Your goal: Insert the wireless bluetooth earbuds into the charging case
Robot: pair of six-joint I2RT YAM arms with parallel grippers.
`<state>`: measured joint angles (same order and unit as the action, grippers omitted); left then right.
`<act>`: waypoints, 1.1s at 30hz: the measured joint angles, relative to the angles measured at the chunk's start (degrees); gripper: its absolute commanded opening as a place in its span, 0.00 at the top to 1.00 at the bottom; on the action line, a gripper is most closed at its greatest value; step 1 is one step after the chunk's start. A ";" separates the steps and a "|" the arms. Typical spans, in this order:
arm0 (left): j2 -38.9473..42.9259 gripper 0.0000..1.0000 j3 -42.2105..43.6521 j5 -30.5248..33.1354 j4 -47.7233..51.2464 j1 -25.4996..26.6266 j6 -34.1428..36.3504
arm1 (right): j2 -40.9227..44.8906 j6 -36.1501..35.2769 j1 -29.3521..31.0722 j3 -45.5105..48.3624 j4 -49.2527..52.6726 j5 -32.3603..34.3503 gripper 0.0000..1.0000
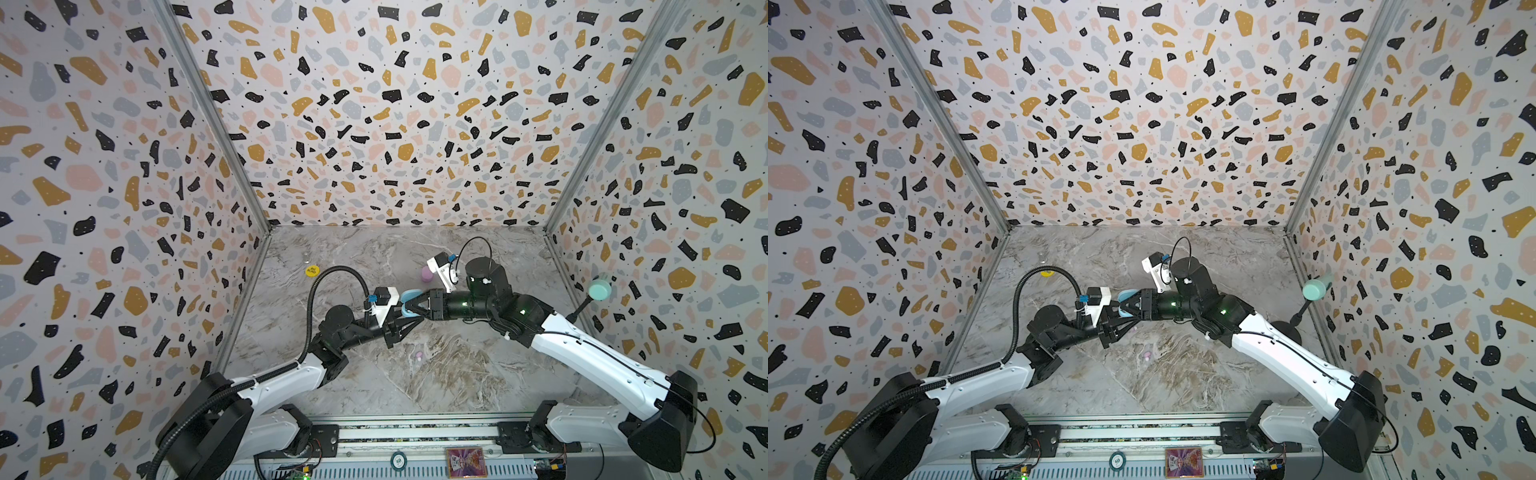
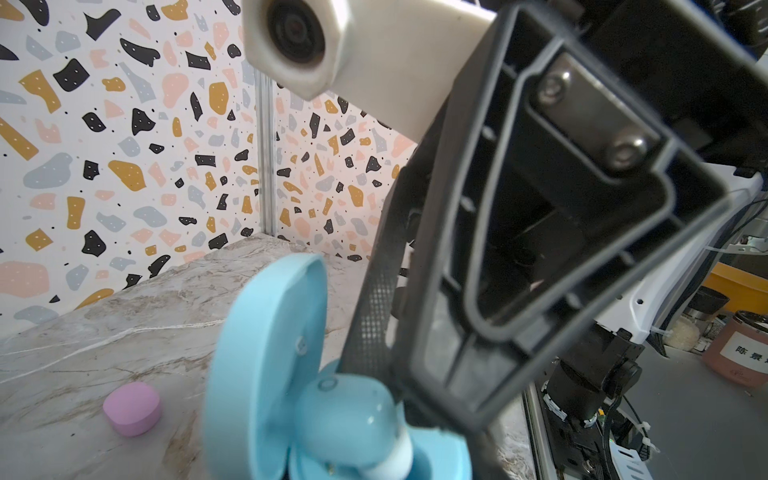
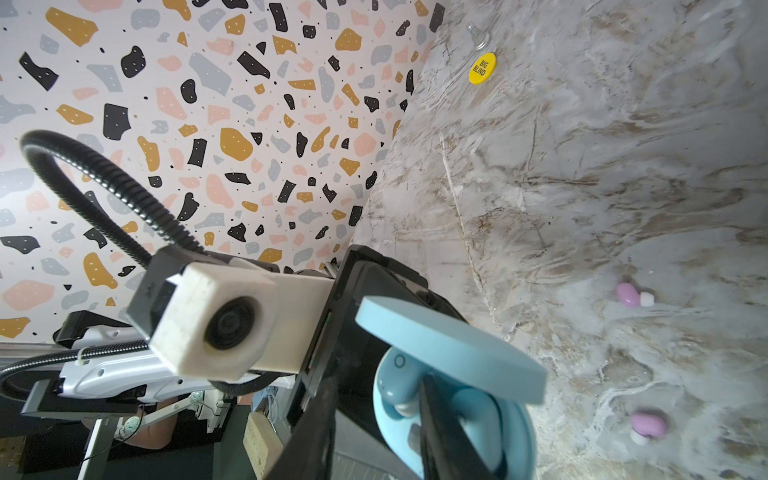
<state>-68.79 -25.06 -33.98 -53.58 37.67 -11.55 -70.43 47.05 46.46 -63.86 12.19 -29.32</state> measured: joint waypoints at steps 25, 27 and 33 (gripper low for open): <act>0.00 0.77 0.00 0.39 0.92 0.00 0.31 | -0.02 -2.29 0.66 -6.29 12.02 3.48 0.62; 0.00 0.77 0.00 0.48 0.92 0.00 0.33 | -0.13 -3.43 0.63 -8.98 14.71 4.09 0.57; 0.00 0.77 0.00 0.59 0.92 0.00 0.42 | -1.31 -6.64 -1.07 -15.50 21.62 4.96 0.43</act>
<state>-68.79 -25.06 -33.39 -52.66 37.67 -11.14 -71.75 40.40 45.39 -79.35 33.80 -24.36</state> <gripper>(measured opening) 0.425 0.557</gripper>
